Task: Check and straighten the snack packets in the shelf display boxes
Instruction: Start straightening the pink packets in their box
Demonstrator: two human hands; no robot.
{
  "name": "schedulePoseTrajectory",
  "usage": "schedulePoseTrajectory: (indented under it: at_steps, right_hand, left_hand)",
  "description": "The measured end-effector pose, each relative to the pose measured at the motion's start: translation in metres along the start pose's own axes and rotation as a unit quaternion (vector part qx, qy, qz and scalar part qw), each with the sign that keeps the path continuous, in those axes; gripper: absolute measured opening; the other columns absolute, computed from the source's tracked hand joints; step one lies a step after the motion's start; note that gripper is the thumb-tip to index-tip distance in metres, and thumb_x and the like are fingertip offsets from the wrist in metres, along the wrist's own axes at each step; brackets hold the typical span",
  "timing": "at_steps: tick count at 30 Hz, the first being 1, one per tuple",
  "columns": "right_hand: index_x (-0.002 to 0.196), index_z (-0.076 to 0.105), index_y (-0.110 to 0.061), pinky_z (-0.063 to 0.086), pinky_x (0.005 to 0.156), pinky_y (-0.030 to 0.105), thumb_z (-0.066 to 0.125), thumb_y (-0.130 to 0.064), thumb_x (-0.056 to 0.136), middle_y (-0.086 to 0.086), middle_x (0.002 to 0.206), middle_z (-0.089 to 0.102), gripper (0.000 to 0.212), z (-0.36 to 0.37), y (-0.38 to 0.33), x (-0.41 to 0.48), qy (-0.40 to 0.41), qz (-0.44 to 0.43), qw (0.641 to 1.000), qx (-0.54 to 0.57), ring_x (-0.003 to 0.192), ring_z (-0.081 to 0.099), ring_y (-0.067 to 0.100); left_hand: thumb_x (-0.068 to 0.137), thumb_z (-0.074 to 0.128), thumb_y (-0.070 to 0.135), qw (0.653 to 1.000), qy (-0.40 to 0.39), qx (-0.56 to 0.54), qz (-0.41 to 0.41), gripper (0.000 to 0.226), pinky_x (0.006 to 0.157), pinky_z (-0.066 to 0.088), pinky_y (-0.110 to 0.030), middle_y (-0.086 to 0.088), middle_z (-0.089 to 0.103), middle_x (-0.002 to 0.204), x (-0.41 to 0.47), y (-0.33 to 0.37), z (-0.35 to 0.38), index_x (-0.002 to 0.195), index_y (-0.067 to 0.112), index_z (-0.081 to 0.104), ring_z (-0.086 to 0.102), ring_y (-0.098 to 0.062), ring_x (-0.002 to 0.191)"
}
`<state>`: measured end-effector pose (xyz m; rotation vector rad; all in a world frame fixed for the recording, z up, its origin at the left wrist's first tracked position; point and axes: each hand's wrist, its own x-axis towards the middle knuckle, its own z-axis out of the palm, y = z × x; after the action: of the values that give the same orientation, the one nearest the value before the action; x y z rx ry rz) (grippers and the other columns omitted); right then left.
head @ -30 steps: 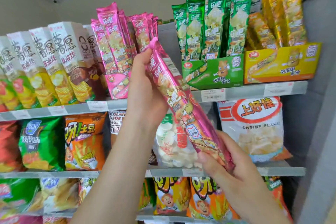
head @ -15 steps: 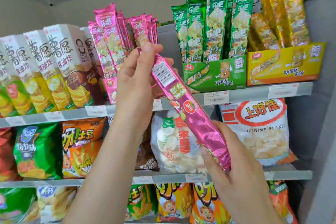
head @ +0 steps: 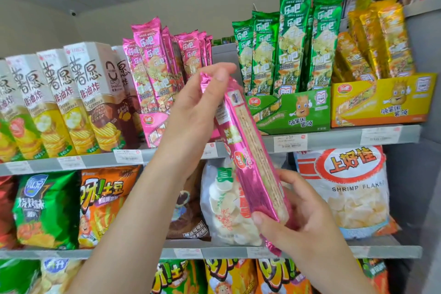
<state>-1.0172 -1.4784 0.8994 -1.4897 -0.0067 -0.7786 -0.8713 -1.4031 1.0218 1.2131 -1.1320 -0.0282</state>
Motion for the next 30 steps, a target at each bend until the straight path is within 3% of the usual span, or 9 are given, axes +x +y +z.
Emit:
schedulePoseTrajectory:
  at_steps: [2, 6, 10, 13, 16, 19, 23, 25, 30]
  right_hand:
    - [0.108, 0.057, -0.046, 0.057, 0.058, 0.029, 0.079, -0.023, 0.065, -0.002, 0.089, 0.071, 0.053, 0.005, 0.005, 0.001, 0.080, -0.055, 0.990, -0.106, 0.073, 0.070, 0.016]
    - [0.113, 0.044, -0.052, 0.051, 0.059, 0.014, 0.081, -0.037, 0.066, -0.017, 0.094, 0.068, 0.062, 0.006, 0.010, 0.005, 0.124, -0.111, 0.940, -0.298, 0.075, 0.068, 0.006]
    - [0.114, 0.044, -0.048, 0.055, 0.062, 0.025, 0.077, -0.060, 0.060, -0.007, 0.097, 0.068, 0.065, 0.008, 0.006, 0.011, 0.068, -0.047, 0.986, -0.146, 0.073, 0.072, 0.018]
    - [0.121, 0.055, -0.045, 0.052, 0.061, 0.032, 0.071, -0.073, 0.061, 0.008, 0.091, 0.071, 0.068, 0.002, -0.003, 0.021, -0.019, 0.031, 0.999, 0.011, 0.070, 0.070, 0.025]
    - [0.117, 0.065, -0.039, 0.046, 0.071, 0.023, 0.063, -0.067, 0.070, 0.005, 0.090, 0.073, 0.055, -0.001, -0.010, 0.027, -0.071, 0.033, 0.997, 0.018, 0.069, 0.065, 0.009]
    - [0.107, 0.070, -0.032, 0.047, 0.056, 0.020, 0.071, -0.065, 0.066, 0.011, 0.076, 0.070, 0.053, 0.003, -0.009, 0.031, -0.055, 0.015, 0.998, 0.040, 0.056, 0.060, 0.016]
    - [0.103, 0.063, -0.052, 0.050, 0.057, 0.014, 0.067, -0.059, 0.069, -0.002, 0.074, 0.073, 0.035, 0.013, -0.003, 0.036, 0.072, -0.066, 0.988, -0.118, 0.059, 0.066, 0.009]
    - [0.103, 0.059, -0.057, 0.050, 0.061, 0.013, 0.060, -0.067, 0.067, -0.017, 0.076, 0.071, 0.037, 0.019, -0.003, 0.040, 0.128, -0.108, 0.958, -0.233, 0.061, 0.065, 0.000]
    - [0.120, 0.042, -0.051, 0.047, 0.071, 0.015, 0.045, -0.072, 0.075, -0.022, 0.099, 0.065, 0.050, 0.030, -0.016, 0.064, 0.182, -0.185, 0.905, -0.337, 0.084, 0.062, -0.002]
  left_hand:
    - [0.078, 0.071, 0.052, 0.999, 0.006, 0.045, 0.014, 0.042, 0.076, 0.057, -0.029, 0.022, 0.068, 0.092, -0.003, 0.001, -0.004, 0.113, 0.032, 0.059, 0.065, -0.008, 0.086]
    - [0.069, 0.078, 0.035, 0.999, -0.017, 0.020, -0.018, 0.060, 0.064, 0.058, -0.026, 0.004, 0.074, 0.082, -0.009, 0.000, -0.009, 0.121, 0.019, 0.052, 0.072, -0.015, 0.074]
    - [0.073, 0.081, 0.023, 0.999, -0.029, -0.020, -0.034, 0.061, 0.067, 0.060, -0.035, -0.008, 0.076, 0.090, -0.010, 0.001, -0.018, 0.127, 0.019, 0.053, 0.073, -0.023, 0.077]
    - [0.080, 0.064, 0.010, 0.995, -0.049, -0.077, -0.043, 0.051, 0.065, 0.057, -0.035, -0.013, 0.074, 0.101, -0.005, 0.003, -0.020, 0.129, 0.010, 0.051, 0.071, -0.022, 0.077]
    - [0.079, 0.055, 0.004, 0.990, -0.077, -0.105, -0.046, 0.049, 0.064, 0.057, -0.037, -0.013, 0.073, 0.106, -0.001, 0.002, -0.020, 0.127, 0.013, 0.052, 0.068, -0.028, 0.079]
    - [0.076, 0.052, 0.004, 0.988, -0.088, -0.118, -0.051, 0.047, 0.066, 0.057, -0.038, -0.012, 0.073, 0.106, 0.003, 0.005, -0.020, 0.119, 0.022, 0.057, 0.070, -0.029, 0.084]
    - [0.082, 0.072, 0.037, 0.998, -0.052, 0.040, 0.002, 0.046, 0.064, 0.059, -0.029, 0.006, 0.072, 0.085, 0.010, 0.016, -0.026, 0.124, 0.026, 0.055, 0.068, -0.016, 0.075]
    - [0.075, 0.068, 0.048, 0.991, -0.031, 0.128, 0.031, 0.052, 0.052, 0.056, -0.029, -0.001, 0.071, 0.073, 0.018, 0.027, -0.030, 0.123, 0.029, 0.057, 0.065, -0.022, 0.060]
    - [0.067, 0.079, 0.036, 0.978, -0.037, 0.191, 0.075, 0.041, 0.062, 0.058, -0.034, -0.007, 0.075, 0.079, 0.047, 0.064, -0.045, 0.100, 0.014, 0.070, 0.068, -0.020, 0.066]
